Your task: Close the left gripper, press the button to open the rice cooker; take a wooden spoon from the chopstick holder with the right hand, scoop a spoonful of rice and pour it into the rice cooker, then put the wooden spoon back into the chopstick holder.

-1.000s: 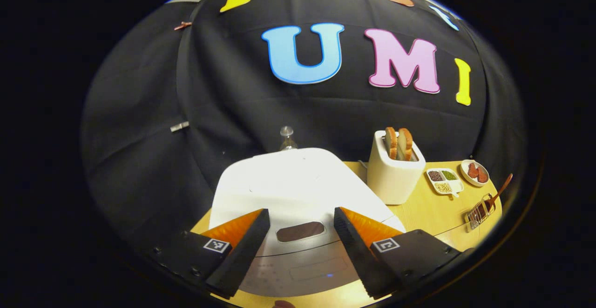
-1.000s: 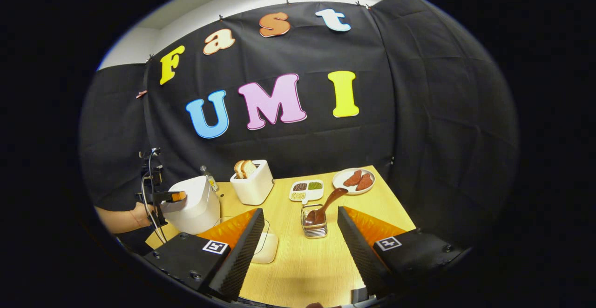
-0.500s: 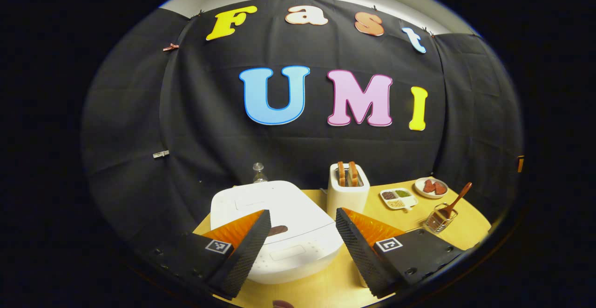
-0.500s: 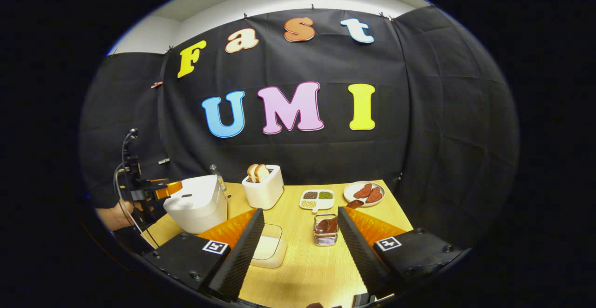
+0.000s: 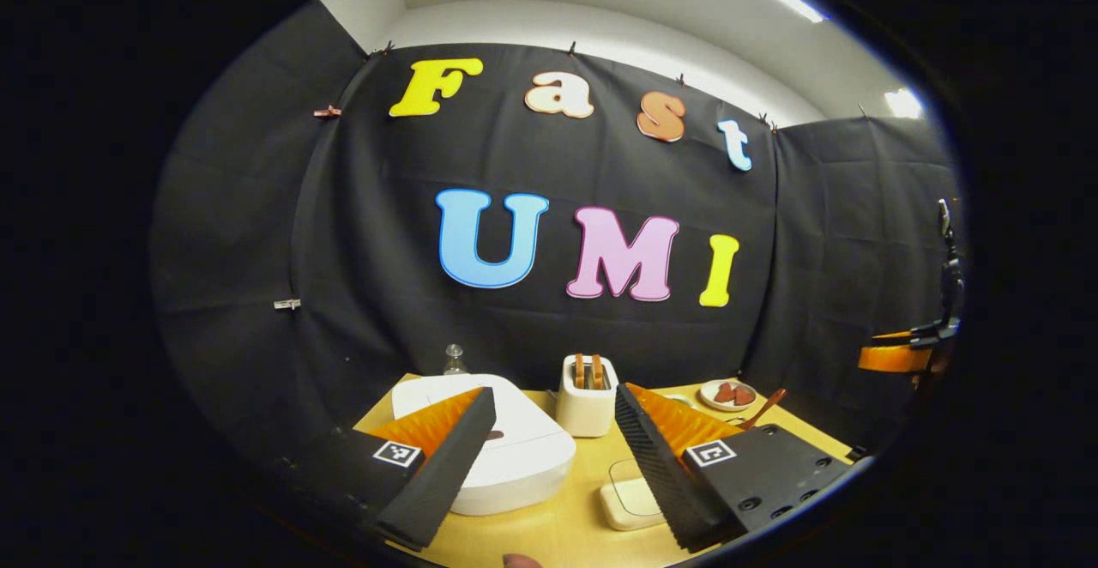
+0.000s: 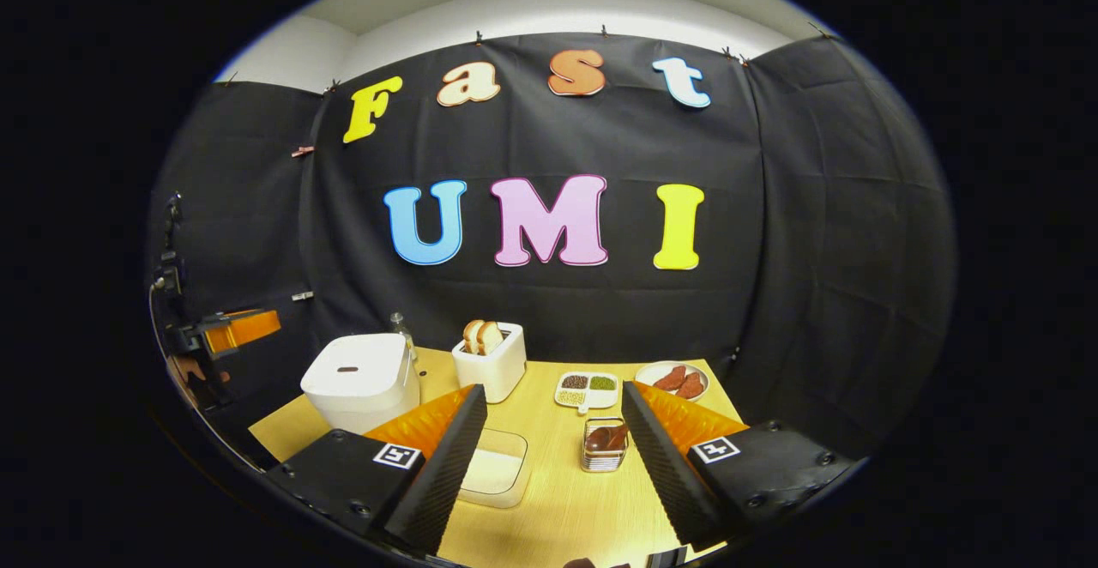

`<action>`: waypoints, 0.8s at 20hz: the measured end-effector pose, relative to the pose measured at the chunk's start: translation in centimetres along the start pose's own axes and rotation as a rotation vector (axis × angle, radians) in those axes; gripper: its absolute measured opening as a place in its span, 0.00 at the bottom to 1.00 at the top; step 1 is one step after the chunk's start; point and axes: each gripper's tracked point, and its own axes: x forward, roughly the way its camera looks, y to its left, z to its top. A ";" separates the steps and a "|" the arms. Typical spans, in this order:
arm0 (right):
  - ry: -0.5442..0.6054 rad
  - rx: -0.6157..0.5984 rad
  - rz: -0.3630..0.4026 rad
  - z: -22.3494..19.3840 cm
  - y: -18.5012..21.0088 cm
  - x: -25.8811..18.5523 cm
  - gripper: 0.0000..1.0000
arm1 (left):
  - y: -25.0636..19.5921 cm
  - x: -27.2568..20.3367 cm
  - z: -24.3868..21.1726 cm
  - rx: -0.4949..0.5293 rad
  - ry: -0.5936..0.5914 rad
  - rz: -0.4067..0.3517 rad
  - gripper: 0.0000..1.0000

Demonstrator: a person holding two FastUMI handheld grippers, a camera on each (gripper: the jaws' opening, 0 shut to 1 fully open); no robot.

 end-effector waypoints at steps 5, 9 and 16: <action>-0.053 -0.010 0.013 2.2 2.6 0.1 0.99 | -0.2 -3.9 1.9 -0.010 -0.032 -0.022 0.95; -0.109 -0.011 0.020 4.0 4.8 -0.4 0.98 | 0.7 -6.0 2.7 -0.024 -0.052 -0.021 0.95; -0.132 -0.051 0.002 4.0 7.5 -1.0 0.98 | 2.7 -7.5 2.7 0.048 -0.061 0.051 0.95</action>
